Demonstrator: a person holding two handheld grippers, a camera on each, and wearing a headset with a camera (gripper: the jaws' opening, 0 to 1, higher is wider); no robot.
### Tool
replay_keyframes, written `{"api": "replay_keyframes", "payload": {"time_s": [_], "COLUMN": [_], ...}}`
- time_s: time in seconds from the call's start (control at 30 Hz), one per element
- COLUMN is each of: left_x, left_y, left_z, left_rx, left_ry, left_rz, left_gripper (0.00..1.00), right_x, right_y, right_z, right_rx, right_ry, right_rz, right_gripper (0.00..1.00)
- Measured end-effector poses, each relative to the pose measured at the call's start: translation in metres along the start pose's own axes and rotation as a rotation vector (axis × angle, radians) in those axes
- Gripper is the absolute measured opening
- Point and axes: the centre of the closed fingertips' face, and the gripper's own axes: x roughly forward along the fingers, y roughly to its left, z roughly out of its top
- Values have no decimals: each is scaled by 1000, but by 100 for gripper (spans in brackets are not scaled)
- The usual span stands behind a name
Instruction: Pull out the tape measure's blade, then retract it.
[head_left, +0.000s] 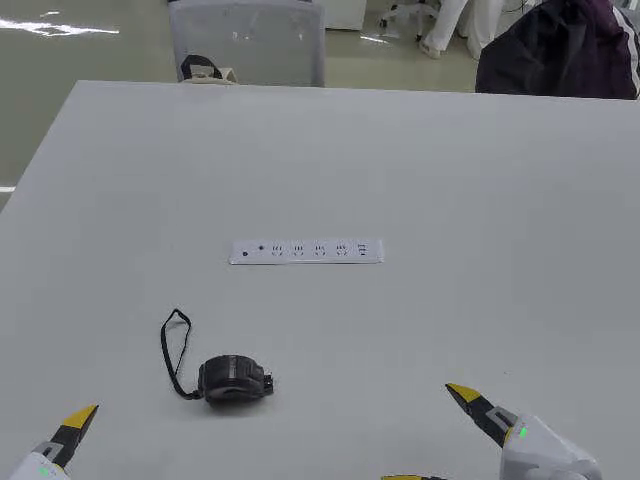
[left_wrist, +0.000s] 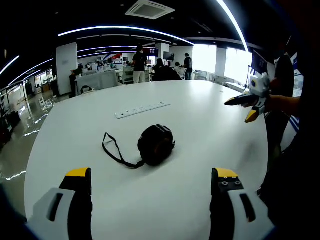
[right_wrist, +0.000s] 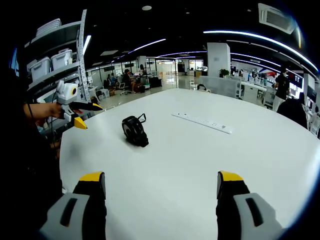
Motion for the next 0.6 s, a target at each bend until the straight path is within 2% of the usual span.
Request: {"api": "replay_keyframes", "payload": {"time_s": [0.2,0.6], "left_x": [2,4], "left_y": [-1,1], "left_z": [3,2], "left_rx": [7,13], "left_ry": [-3,-5], "left_rz": [-4,-1], "left_gripper": [99,99], "right_x": [0,0], "right_y": [1,0], "right_z": [1,2], "right_rx": [3,6], "right_ry": [-1,-5], "right_rz": [2,0], "right_gripper": [93,93]}}
